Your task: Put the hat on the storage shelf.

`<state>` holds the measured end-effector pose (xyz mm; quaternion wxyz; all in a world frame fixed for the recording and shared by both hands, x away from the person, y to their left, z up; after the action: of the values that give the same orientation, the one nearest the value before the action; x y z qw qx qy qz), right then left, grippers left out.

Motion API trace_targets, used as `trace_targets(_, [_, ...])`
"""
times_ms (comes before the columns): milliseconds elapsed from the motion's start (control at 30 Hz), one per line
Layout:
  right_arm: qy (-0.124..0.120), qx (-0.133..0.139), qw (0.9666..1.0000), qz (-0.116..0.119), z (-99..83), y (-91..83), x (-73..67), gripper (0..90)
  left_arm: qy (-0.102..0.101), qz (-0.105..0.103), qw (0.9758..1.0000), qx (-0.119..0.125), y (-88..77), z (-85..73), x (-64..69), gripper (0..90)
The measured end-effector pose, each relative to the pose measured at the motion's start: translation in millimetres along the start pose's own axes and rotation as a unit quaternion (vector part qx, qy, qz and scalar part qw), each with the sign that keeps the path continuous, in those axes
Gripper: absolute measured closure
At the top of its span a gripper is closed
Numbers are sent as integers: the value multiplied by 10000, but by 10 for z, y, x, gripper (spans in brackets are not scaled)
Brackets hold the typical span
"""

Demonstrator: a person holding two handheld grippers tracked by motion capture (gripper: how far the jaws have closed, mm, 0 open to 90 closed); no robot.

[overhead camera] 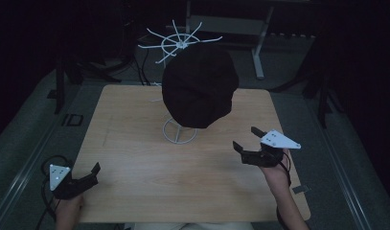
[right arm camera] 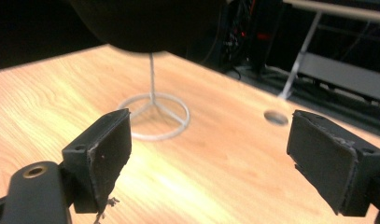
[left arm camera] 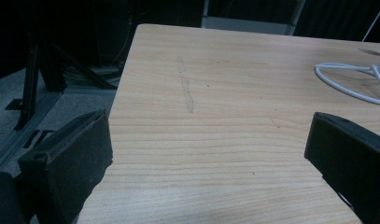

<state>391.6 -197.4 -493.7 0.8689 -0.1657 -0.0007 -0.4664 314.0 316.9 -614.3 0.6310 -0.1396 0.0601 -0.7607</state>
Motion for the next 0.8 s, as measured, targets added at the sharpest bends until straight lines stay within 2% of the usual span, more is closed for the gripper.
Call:
trace_targets(200, [284, -195, 9993, -173, -450, 57, 165, 137, -18, -2, 10000, 3, -1, 1, -2, 15])
trace_targets(367, [518, -415, 9969, -428, -795, 46, 369, 137, -8, 2, 10000, -5, 0, 0, -1, 14])
trace_targets(433, [514, -426, 9956, -658, -889, 21, 465, 138, -8, 2, 10000, -1, 0, 0, -1, 15])
trace_targets(500, [490, -454, 9950, -738, -936, 11, 506, 138, -7, 2, 10000, 0, 0, 0, -2, 15])
trace_targets(533, [485, -563, 9930, -914, -1038, -13, 591, 138, -6, 1, 10000, 0, 0, 0, -2, 14])
trace_targets(667, [543, -776, 9902, -1029, -1196, -61, 675, 138, -16, -4, 10000, 4, 0, 1, -2, 14])
trace_targets(800, [625, -878, 9877, -1136, -1290, -113, 743, 135, -14, -8, 10000, 6, 0, 1, -1, 15])
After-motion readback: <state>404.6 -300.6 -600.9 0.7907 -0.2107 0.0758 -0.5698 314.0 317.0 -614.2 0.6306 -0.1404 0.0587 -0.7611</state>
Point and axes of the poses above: each handheld gripper's, and its own axes: y roughly forward along the jaws, z roughly out of its top, x roughly to its right, the point moved 9 cm from there along y, roughly forward along the jaws, and after that the axes turned 6 degrees about -z, right-handed, at the moved point
